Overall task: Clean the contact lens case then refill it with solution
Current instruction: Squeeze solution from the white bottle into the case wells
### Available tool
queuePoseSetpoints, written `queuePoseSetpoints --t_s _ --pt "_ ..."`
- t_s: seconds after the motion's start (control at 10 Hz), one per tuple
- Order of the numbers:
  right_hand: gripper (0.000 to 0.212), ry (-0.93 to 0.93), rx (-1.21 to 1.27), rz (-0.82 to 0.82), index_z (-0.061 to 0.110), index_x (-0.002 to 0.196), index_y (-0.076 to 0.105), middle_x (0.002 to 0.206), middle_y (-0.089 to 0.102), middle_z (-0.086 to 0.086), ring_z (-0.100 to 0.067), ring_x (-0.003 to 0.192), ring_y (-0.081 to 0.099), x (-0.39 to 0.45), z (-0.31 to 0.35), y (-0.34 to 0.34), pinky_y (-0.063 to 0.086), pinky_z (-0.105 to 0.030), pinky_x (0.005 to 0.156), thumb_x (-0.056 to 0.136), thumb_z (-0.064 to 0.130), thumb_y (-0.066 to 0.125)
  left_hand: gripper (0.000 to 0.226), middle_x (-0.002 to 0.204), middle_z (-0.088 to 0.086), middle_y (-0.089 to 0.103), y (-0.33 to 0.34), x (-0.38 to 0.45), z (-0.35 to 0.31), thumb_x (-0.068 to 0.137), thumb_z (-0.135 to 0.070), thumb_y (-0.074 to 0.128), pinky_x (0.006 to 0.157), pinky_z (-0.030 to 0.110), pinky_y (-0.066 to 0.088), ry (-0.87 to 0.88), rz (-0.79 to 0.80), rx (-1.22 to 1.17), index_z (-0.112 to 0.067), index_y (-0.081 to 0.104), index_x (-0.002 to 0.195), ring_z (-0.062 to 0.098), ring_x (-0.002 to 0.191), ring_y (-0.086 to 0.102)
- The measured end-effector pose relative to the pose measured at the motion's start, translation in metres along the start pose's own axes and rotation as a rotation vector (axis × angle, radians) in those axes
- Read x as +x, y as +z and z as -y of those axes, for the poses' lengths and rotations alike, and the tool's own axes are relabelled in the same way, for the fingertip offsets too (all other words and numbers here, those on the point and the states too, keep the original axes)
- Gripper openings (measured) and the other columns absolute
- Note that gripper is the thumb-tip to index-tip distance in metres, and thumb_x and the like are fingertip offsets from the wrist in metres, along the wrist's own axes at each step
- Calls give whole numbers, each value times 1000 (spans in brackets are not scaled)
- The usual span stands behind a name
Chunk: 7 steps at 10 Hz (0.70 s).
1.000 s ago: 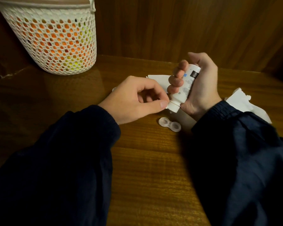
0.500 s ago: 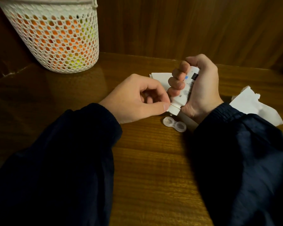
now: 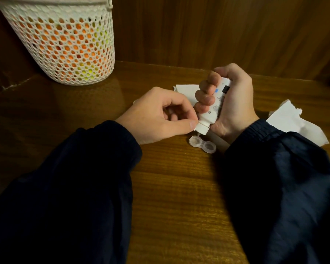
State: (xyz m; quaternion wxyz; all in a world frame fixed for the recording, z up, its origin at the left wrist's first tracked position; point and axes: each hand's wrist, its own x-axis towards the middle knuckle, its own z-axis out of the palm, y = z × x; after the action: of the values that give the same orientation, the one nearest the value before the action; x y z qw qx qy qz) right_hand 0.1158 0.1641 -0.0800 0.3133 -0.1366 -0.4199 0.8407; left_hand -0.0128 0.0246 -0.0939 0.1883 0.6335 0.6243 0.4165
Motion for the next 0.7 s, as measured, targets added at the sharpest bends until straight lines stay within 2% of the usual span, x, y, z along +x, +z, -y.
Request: queuePoseSetpoints --t_s 0.5,0.7 --pt "37 -2 -5 -3 18 60 44 54 40 2 -11 41 33 -1 1 2 31 -20 43 97 23 42 4 91 -4 77 0 0 -1 92 -21 80 69 46 55 -4 0 -15 -21 81 95 31 84 65" --pt "38 -4 1 -3 19 59 45 54 40 2 -11 40 34 -1 0 1 31 -20 43 97 23 42 3 90 -4 76 0 1 -1 92 -20 80 70 49 54 0 0 -17 -21 81 95 33 84 65"
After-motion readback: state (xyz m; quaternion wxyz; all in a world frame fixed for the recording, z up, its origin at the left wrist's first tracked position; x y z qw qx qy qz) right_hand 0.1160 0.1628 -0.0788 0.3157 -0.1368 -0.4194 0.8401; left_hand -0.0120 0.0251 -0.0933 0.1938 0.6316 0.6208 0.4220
